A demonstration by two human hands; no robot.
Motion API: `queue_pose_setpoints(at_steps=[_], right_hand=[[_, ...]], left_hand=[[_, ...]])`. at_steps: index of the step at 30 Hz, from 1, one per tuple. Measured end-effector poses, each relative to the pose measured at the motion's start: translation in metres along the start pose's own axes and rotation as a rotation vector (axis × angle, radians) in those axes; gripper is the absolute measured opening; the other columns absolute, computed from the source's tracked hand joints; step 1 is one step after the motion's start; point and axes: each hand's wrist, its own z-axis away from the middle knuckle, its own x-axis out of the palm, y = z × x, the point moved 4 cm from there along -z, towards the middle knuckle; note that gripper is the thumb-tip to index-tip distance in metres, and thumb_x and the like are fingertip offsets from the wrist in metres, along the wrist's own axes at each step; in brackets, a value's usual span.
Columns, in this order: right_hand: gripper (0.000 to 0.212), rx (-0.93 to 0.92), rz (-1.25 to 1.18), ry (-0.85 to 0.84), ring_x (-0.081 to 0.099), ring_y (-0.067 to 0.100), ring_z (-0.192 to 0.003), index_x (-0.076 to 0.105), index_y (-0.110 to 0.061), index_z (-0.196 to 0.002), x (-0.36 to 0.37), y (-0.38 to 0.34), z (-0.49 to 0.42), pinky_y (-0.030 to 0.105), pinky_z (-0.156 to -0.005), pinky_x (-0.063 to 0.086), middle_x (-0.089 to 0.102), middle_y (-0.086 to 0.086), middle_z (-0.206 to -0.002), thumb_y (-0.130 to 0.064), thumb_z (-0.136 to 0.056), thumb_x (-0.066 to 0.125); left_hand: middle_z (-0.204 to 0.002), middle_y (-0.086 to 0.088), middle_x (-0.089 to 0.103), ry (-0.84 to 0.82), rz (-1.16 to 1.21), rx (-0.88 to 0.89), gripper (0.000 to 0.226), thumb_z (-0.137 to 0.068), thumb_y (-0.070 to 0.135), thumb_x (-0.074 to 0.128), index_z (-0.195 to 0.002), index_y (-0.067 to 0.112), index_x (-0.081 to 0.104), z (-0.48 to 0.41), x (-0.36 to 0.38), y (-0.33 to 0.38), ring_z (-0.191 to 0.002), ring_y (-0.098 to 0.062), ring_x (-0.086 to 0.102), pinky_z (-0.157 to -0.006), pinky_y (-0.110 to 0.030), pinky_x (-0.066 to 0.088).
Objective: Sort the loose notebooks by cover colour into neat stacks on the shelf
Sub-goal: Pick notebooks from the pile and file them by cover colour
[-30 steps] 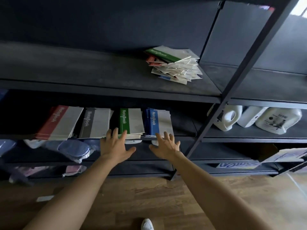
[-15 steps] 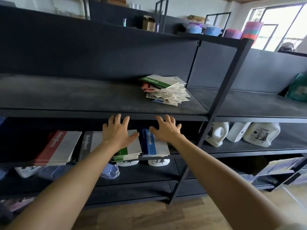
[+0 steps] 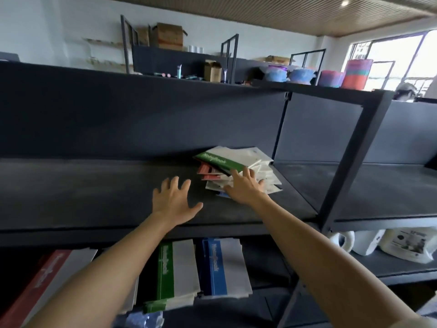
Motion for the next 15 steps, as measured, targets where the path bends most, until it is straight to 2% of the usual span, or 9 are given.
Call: queue_pose_setpoints(at_steps=[4, 6, 8, 10, 11, 13, 15], right_hand=[[0.058, -0.032, 0.107, 0.020, 0.019, 0.031, -0.136, 0.033, -0.023, -0.141, -0.009, 0.011, -0.045, 0.062, -0.109, 0.018, 0.023, 0.011, -0.143, -0.013, -0.087, 0.053], [0.063, -0.045, 0.160, -0.006, 0.022, 0.031, -0.136, 0.031, -0.023, -0.143, -0.007, 0.017, -0.062, 0.062, -0.109, 0.017, 0.026, 0.011, -0.143, -0.007, -0.086, 0.053], [0.056, -0.058, 0.199, -0.057, 0.033, 0.030, -0.131, 0.036, -0.019, -0.140, -0.001, 0.020, -0.076, 0.059, -0.107, 0.024, 0.037, 0.011, -0.137, -0.007, -0.088, 0.053], [0.041, -0.097, 0.253, -0.094, 0.052, 0.029, -0.114, 0.046, -0.012, -0.129, 0.004, 0.019, -0.086, 0.046, -0.094, 0.042, 0.054, 0.012, -0.123, -0.005, -0.089, 0.052], [0.035, -0.128, 0.299, -0.106, 0.058, 0.028, -0.106, 0.049, -0.010, -0.124, 0.004, 0.018, -0.088, 0.038, -0.085, 0.047, 0.059, 0.012, -0.118, -0.004, -0.089, 0.052], [0.031, -0.186, 0.380, -0.099, 0.061, 0.027, -0.101, 0.052, -0.006, -0.121, 0.001, 0.013, -0.092, 0.030, -0.075, 0.046, 0.062, 0.013, -0.114, -0.003, -0.091, 0.048], [0.031, -0.205, 0.401, -0.077, 0.061, 0.027, -0.102, 0.052, -0.006, -0.122, -0.006, 0.011, -0.092, 0.029, -0.072, 0.044, 0.061, 0.014, -0.114, -0.001, -0.092, 0.045]], left_hand=[[-0.153, -0.007, 0.019, 0.006, 0.007, -0.034, 0.075, -0.085, 0.066, 0.040, -0.146, 0.026, 0.022, -0.041, 0.005, 0.001, -0.142, -0.030, 0.016, -0.108, -0.046, 0.027], [-0.152, -0.007, 0.021, 0.001, 0.021, -0.047, 0.074, -0.086, 0.065, 0.041, -0.146, 0.025, 0.024, -0.054, 0.009, 0.001, -0.141, -0.030, 0.018, -0.108, -0.046, 0.027], [-0.151, -0.007, 0.024, -0.004, 0.031, -0.053, 0.073, -0.086, 0.065, 0.041, -0.145, 0.024, 0.025, -0.064, 0.013, 0.002, -0.140, -0.030, 0.021, -0.107, -0.045, 0.028], [-0.149, -0.006, 0.028, -0.008, 0.015, -0.039, 0.071, -0.086, 0.064, 0.041, -0.143, 0.023, 0.028, -0.074, 0.018, 0.003, -0.138, -0.028, 0.025, -0.106, -0.044, 0.029], [-0.147, -0.006, 0.030, -0.011, 0.001, -0.027, 0.069, -0.087, 0.063, 0.040, -0.142, 0.023, 0.030, -0.078, 0.020, 0.004, -0.136, -0.028, 0.028, -0.105, -0.043, 0.030], [-0.143, -0.005, 0.036, -0.010, -0.007, 0.006, 0.064, -0.088, 0.060, 0.040, -0.139, 0.022, 0.035, -0.085, 0.023, 0.007, -0.133, -0.026, 0.033, -0.102, -0.041, 0.033], [-0.138, -0.003, 0.043, -0.009, 0.012, 0.038, 0.058, -0.090, 0.057, 0.040, -0.135, 0.020, 0.040, -0.090, 0.025, 0.010, -0.128, -0.025, 0.039, -0.100, -0.039, 0.035]])
